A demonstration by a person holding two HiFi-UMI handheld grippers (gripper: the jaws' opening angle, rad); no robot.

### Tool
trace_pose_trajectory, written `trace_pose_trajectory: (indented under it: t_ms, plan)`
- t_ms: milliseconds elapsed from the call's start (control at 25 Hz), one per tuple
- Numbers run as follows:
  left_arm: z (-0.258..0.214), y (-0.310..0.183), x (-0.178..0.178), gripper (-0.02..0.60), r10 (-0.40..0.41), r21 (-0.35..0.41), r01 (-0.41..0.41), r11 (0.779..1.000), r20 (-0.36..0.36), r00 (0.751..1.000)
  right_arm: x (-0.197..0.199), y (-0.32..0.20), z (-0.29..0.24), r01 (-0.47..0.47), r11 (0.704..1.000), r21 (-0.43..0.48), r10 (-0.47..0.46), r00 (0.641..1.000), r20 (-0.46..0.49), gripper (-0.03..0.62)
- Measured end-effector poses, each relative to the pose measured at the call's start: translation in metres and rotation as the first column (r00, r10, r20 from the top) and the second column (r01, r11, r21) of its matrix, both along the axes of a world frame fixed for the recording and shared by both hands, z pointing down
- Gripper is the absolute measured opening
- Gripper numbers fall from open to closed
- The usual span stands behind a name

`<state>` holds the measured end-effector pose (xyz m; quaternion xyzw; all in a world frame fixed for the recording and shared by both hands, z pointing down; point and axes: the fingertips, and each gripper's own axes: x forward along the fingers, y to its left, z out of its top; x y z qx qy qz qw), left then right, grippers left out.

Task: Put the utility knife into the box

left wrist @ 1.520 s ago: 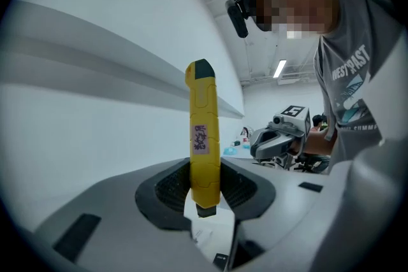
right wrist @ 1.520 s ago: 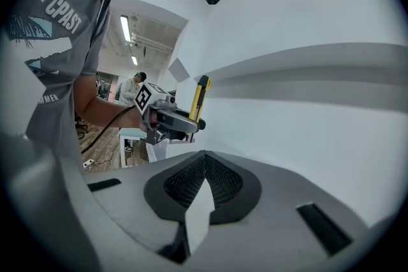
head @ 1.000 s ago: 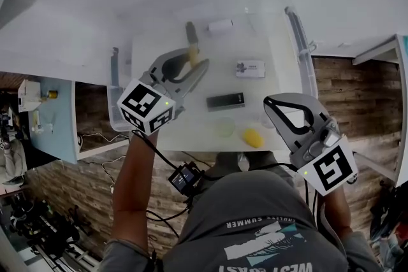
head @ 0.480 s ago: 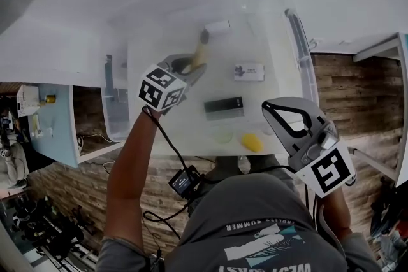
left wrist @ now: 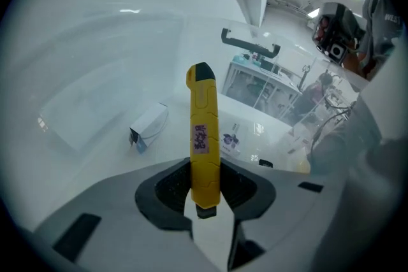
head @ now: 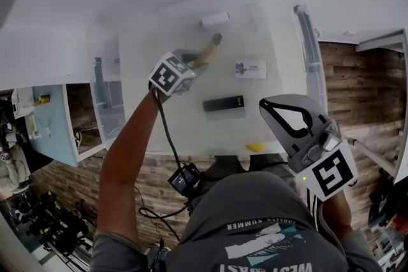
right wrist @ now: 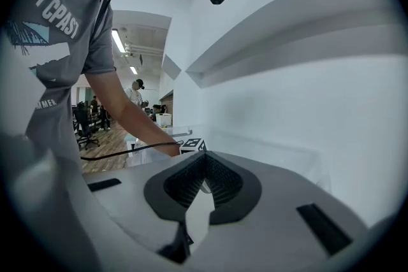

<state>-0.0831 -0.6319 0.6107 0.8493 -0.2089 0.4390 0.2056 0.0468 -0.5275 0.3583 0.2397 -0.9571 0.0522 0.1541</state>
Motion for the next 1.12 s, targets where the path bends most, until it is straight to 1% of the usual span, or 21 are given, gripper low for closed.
trace_pose_trajectory:
  t_ms: [240,440,680,800,960,1120]
  plan:
    - [0.041,0.002,0.001,0.130,0.046,-0.075,-0.042,0.996,0.054,0.997,-0.001,-0.010,0.008,-0.007,0.999,-0.033,0.008,1.000,0.016,0.011]
    - [0.072,0.003,-0.002,0.130,0.088,-0.139,-0.073,0.988,0.109,0.990,-0.002,-0.016,0.008,-0.012,0.999,-0.030,0.012,1.000,0.020,0.011]
    - [0.097,0.013,-0.005,0.130,0.114,-0.213,-0.083,0.974,0.137,0.984,-0.002,-0.016,0.008,-0.015,0.999,-0.030,0.015,1.000,0.010,0.011]
    - [0.107,0.018,-0.011,0.130,0.115,-0.240,-0.075,0.968,0.158,0.981,-0.002,-0.017,0.008,-0.017,0.999,-0.029,0.017,1.000,0.011,0.011]
    - [0.113,0.018,-0.018,0.130,0.085,-0.255,-0.045,0.966,0.151,0.985,-0.002,-0.018,0.008,-0.019,0.999,-0.026,0.019,1.000,0.009,0.011]
    - [0.113,0.019,-0.018,0.130,0.072,-0.263,-0.033,0.964,0.137,0.988,-0.003,-0.017,0.008,-0.014,1.000,-0.024,0.014,1.000,0.001,0.011]
